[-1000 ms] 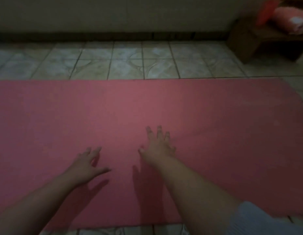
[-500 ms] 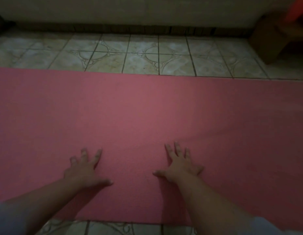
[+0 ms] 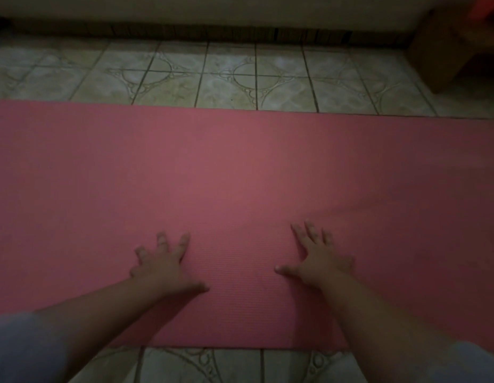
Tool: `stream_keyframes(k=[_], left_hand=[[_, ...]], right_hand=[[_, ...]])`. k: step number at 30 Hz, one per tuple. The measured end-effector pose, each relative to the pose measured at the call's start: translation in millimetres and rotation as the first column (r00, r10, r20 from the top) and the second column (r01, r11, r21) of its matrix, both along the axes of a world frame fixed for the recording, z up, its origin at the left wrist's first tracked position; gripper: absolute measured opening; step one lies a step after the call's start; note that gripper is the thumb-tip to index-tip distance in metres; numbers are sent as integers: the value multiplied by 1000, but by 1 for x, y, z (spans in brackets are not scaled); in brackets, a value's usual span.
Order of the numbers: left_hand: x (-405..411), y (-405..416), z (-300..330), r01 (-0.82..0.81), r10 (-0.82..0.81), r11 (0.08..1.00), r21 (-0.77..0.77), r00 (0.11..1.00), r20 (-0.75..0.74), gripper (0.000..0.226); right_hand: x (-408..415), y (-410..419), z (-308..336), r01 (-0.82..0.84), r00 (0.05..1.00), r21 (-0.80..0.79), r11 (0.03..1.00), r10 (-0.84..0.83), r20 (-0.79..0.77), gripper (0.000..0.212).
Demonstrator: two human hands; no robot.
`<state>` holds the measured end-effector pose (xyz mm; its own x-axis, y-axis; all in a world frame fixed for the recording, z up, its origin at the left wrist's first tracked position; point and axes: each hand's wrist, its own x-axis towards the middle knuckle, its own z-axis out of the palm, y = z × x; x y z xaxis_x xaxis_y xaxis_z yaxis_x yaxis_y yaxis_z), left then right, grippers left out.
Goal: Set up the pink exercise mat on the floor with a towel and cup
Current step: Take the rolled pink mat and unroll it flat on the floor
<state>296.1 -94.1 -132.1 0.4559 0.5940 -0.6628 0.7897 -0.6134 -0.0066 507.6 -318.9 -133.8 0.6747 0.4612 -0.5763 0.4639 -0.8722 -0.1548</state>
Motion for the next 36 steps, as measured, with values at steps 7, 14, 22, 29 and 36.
stream_keyframes(k=[7, 14, 22, 29, 36], left_hand=[[27, -13, 3, 36, -35, 999, -9, 996, 77, 117], [25, 27, 6, -29, 21, 998, 53, 990, 139, 117], [23, 25, -1, -67, 65, 998, 18, 994, 92, 131], [28, 24, -3, -64, 61, 997, 43, 995, 81, 130], [30, 29, -5, -54, 51, 998, 40, 996, 76, 132]], right_hand=[[28, -27, -1, 21, 1000, -20, 1000, -21, 0, 120], [16, 23, 5, 154, 982, 87, 984, -143, -121, 136], [-9, 38, 4, 172, 982, -16, 985, -173, -74, 138], [4, 2, 5, 186, 981, -17, 982, -186, -53, 131], [10, 5, 6, 191, 980, -12, 981, -192, -59, 130]])
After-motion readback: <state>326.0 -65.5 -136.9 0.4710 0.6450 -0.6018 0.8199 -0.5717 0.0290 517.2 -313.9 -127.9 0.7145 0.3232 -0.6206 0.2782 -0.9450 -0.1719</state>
